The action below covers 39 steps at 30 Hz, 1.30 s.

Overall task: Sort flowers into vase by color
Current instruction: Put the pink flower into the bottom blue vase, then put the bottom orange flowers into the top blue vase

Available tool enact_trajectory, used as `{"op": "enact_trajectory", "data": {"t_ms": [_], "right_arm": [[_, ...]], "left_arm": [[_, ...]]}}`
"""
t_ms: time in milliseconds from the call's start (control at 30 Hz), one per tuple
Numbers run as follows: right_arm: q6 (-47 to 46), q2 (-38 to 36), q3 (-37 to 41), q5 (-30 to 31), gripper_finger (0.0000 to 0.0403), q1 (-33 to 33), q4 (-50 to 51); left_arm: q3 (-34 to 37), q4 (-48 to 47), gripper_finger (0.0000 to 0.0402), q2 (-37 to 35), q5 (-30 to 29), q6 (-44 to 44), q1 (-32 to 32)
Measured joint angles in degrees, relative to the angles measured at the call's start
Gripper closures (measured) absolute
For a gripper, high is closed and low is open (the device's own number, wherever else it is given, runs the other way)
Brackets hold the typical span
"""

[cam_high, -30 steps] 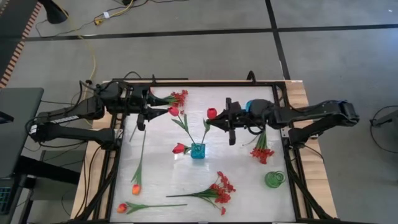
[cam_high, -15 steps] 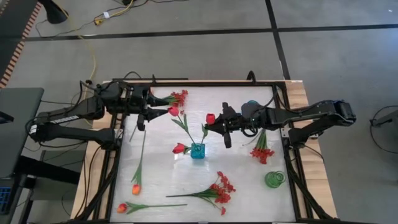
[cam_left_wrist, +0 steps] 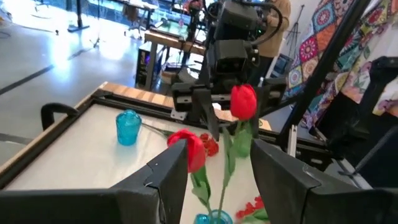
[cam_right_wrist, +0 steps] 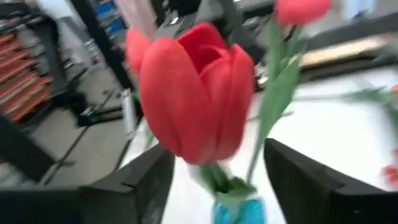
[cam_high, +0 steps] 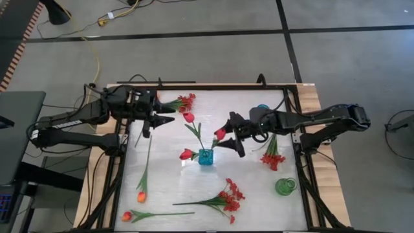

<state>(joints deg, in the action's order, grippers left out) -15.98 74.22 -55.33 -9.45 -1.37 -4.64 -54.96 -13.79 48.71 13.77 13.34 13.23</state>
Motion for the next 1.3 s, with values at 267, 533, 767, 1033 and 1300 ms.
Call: {"op": "enact_trajectory", "data": {"t_ms": [267, 533, 767, 1033, 1300], "right_arm": [[0.1, 0.0, -7.2, -5.3, 0.0066, -0.5, 22.6], [1.3, 0.0, -13.9, -6.5, 0.0071, -0.5, 44.4], [-0.5, 0.0, -16.4, -7.4, 0.0072, -0.5, 57.0], [-2.1, 0.0, -16.5, -7.2, 0.0072, -3.1, 60.8], [-3.0, 0.0, -16.5, -3.8, 0.0072, -5.7, 61.8]], "left_arm": [[0.0, -6.3, 0.0239, 0.0, 1.3, 1.0, 0.0], [0.0, -15.1, 0.0239, 0.0, 2.6, 1.4, -0.3], [0.0, -23.4, 0.0239, 1.3, 3.7, 5.0, -5.7], [0.0, -26.0, 0.0239, 6.7, 2.4, 11.6, -18.9], [0.0, -25.5, 0.0239, 18.1, -7.1, 14.9, -32.3]]}}
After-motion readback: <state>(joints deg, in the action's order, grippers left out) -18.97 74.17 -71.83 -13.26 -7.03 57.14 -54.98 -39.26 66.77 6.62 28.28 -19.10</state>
